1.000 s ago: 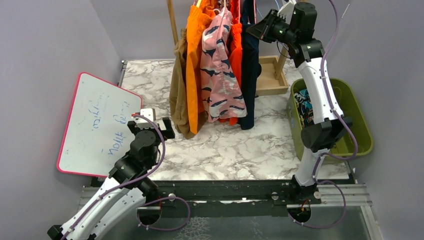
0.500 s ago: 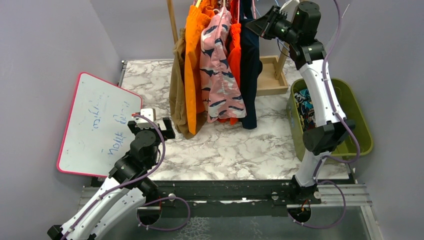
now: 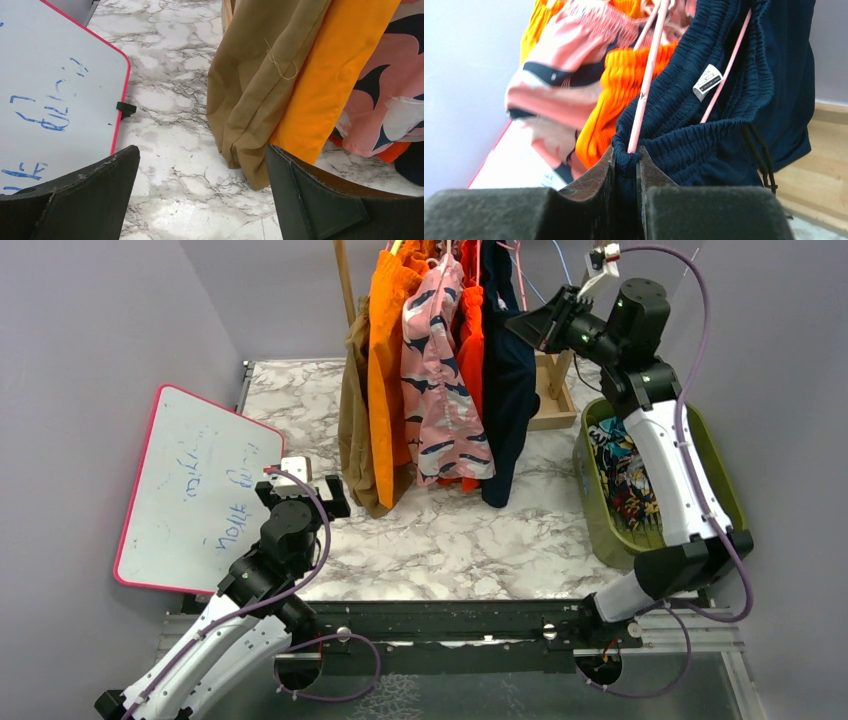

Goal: Remove the shorts from the hanger
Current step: Pick up the hanger from the clothes rod.

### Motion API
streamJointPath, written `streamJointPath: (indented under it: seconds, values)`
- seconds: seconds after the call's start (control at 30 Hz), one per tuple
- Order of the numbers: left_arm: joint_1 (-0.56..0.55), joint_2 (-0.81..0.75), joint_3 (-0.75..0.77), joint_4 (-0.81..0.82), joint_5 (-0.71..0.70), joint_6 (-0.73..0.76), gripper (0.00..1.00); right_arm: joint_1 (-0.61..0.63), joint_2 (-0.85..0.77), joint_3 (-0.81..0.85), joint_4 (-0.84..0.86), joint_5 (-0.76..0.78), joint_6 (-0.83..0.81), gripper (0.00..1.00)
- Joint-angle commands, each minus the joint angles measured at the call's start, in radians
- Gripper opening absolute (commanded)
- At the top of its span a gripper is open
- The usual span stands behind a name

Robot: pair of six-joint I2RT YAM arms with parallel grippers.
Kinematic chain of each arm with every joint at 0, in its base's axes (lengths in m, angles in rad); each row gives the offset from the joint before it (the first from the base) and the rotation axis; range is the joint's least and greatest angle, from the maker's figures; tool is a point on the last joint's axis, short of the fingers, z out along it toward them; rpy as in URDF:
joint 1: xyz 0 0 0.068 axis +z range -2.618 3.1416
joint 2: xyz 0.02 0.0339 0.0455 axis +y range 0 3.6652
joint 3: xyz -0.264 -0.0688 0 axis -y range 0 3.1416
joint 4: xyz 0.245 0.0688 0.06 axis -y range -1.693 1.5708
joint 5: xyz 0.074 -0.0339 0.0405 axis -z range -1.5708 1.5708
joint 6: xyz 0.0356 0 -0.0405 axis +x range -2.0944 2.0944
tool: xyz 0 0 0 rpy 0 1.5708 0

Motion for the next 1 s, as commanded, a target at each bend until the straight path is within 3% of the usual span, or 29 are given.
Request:
streamJointPath:
  seconds: [0.0,0.23,0.6,0.83,0.97]
  values:
    - [0.004,0.002,0.005,-0.006,0.010,-0.002,0.99,0.002,-0.137,-0.130,0.095,-0.071,-0.064,0.01]
    - [0.004,-0.009,0.001,-0.007,0.016,-0.001,0.99,0.002,-0.443,-0.551,0.057,-0.033,-0.148,0.01]
    - [0.004,0.000,0.005,-0.005,0.032,0.005,0.99,0.002,-0.867,-1.042,-0.233,-0.010,-0.151,0.01]
    - [0.004,-0.003,0.008,-0.005,0.047,0.003,0.99,0.002,-0.964,-1.006,-0.475,0.074,-0.145,0.01]
    - [0.004,0.002,0.014,-0.008,0.055,0.006,0.99,0.003,-0.954,-0.934,-0.605,-0.008,-0.190,0.01]
